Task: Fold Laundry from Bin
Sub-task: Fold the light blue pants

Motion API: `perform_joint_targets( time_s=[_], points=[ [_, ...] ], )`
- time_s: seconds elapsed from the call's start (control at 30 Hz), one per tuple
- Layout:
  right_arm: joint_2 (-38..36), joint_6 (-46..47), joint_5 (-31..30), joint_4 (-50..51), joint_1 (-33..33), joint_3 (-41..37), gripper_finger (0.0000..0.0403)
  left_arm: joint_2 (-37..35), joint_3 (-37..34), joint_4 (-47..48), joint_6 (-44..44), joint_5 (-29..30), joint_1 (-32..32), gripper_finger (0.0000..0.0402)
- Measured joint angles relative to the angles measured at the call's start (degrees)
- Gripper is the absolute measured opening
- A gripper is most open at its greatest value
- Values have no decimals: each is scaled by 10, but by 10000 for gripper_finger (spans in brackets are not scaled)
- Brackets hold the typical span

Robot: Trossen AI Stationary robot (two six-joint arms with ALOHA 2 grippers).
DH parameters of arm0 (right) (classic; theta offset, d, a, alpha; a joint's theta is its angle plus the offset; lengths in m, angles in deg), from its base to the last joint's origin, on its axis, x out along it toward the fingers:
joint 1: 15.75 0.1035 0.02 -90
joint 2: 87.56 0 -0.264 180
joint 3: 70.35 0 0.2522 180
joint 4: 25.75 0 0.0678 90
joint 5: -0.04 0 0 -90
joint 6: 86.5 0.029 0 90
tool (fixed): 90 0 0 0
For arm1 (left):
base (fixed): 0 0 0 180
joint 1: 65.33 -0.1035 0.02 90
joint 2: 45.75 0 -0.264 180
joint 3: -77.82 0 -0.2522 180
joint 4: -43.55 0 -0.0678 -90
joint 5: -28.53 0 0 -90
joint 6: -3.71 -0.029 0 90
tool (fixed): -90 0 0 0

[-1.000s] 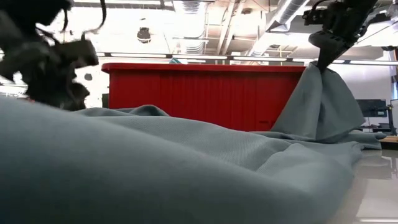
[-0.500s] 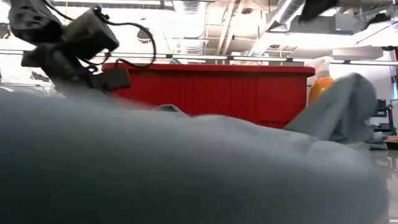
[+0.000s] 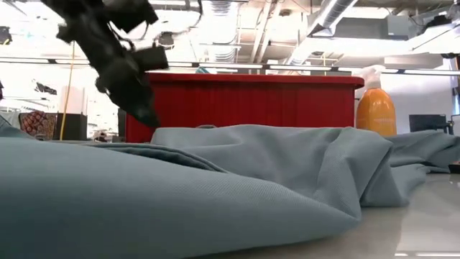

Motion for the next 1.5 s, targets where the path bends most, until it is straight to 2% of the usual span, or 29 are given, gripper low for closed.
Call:
perform_joint_targets(
  time_s=[0.1, 0.2, 0.33, 0.4, 0.47, 0.6, 0.8, 0.97, 1.17, 1.33, 1.5],
  points=[
    [92, -22, 75, -159, 0, 3, 139, -66, 16, 93, 22, -23, 40, 187],
    [199, -43, 157, -270, -4, 15, 139, -121, 7, 146, 76, -49, 91, 187],
    [305, -50, 161, -322, -10, 78, 139, -148, -34, 161, 150, -24, 159, 187],
    [356, -37, 164, -320, -15, 113, 139, -143, -62, 152, 178, 7, 185, 187],
    [417, -25, 201, -314, -24, 155, 139, -134, -89, 154, 197, 40, 199, 187],
    [509, -8, 249, -275, -32, 271, 137, -125, -118, 137, 219, 111, 196, 187],
    [614, 5, 280, -22, -21, 473, 123, -97, -124, 123, 206, 110, 165, 187],
    [625, 24, 313, 94, -17, 570, 115, -49, -124, 109, 173, 109, 138, 187],
    [627, 43, 420, 186, -8, 574, 113, 29, -121, 71, 145, 120, 106, 187],
    [625, 69, 465, 224, 9, 575, 113, 50, -121, 25, 115, 120, 88, 187],
    [609, 44, 470, 251, 25, 574, 113, 41, -117, 32, 91, 104, 57, 187]
  ],
)
